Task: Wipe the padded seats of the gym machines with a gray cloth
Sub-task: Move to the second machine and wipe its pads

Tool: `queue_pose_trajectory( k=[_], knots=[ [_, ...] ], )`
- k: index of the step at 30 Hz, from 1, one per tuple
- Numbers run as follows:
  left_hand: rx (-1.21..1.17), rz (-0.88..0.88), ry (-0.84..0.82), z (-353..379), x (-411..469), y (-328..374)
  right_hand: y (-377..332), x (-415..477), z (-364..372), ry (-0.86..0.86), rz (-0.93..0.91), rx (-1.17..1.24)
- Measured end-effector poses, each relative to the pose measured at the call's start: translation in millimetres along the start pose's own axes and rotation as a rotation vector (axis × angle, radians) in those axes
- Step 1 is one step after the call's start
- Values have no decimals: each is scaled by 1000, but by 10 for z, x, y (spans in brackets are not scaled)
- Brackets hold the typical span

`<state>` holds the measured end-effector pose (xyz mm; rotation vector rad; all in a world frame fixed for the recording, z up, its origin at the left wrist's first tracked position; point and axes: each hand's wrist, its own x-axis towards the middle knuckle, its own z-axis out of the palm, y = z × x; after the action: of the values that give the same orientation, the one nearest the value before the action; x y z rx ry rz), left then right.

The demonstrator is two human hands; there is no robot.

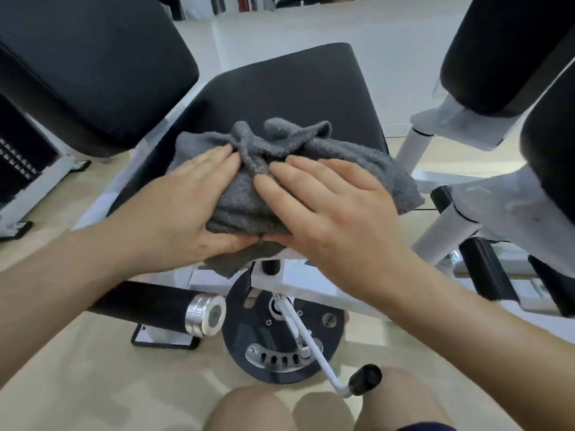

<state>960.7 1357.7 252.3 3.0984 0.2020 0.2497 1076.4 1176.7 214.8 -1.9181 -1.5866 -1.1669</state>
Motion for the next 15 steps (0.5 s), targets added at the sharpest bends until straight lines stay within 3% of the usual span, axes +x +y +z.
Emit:
queue_pose_trajectory(
  k=[2,5,7,9,15],
  knots=[
    [25,123,33,16,190,297,241,-201,-77,98,103,37],
    [100,262,114,46,376,657,278,-464,-140,67,450,415],
    [79,267,102,42,370,658,122,-539,-155,-6,704,676],
    [27,254,60,14,277,520,-47,-513,-161,5,815,845],
    [-11,110,8,-42,144,514,109,-60,-59,134,1044,780]
  ],
)
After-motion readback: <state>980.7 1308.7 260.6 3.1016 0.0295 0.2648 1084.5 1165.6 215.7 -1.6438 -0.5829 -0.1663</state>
